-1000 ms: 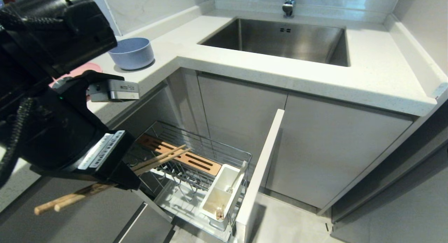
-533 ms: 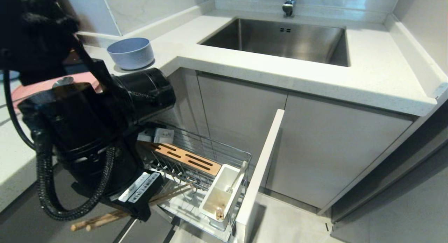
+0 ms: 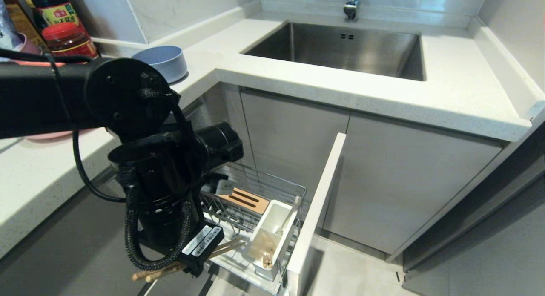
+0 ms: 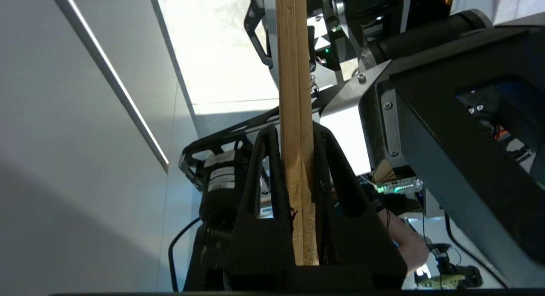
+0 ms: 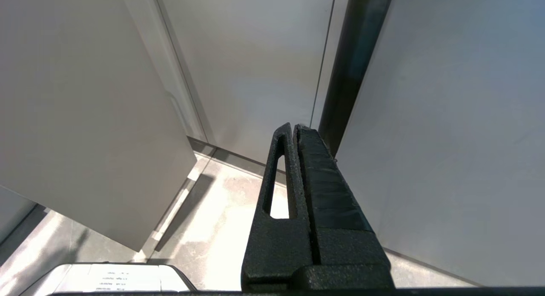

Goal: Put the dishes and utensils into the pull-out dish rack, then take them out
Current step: Pick up the chopsticks and place it in the cupboard

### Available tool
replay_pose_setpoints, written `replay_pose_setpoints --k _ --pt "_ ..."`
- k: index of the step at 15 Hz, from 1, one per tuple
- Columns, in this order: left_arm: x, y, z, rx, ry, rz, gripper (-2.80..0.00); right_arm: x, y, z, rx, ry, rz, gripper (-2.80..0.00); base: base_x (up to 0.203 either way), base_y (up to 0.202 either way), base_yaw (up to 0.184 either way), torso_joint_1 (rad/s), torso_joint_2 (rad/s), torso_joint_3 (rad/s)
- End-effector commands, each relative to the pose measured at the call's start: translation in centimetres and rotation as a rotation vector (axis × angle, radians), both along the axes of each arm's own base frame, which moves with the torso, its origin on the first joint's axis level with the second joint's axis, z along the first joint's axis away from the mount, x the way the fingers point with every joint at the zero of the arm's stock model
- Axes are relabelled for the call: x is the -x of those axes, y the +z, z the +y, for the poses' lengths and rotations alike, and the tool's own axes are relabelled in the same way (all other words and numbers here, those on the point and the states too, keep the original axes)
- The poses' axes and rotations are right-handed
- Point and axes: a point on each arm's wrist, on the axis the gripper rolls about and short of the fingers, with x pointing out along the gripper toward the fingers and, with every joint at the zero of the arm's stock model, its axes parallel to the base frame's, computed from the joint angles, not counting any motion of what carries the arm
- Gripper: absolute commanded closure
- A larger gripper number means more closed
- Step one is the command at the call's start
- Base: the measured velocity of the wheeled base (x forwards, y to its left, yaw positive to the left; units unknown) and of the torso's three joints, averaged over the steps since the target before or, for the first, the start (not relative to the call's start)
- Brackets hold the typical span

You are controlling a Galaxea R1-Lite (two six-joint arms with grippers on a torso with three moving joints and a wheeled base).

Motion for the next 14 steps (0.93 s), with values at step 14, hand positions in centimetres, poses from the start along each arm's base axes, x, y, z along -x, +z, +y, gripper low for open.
replay_pose_setpoints --k 14 --pt "-3.1 -4.4 -2.6 0.027 0.01 0.074 0.0 0.0 0.0 0.0 0.0 0.0 0.0 0.0 0.0 0.0 0.0 0.0 0.0 0.0"
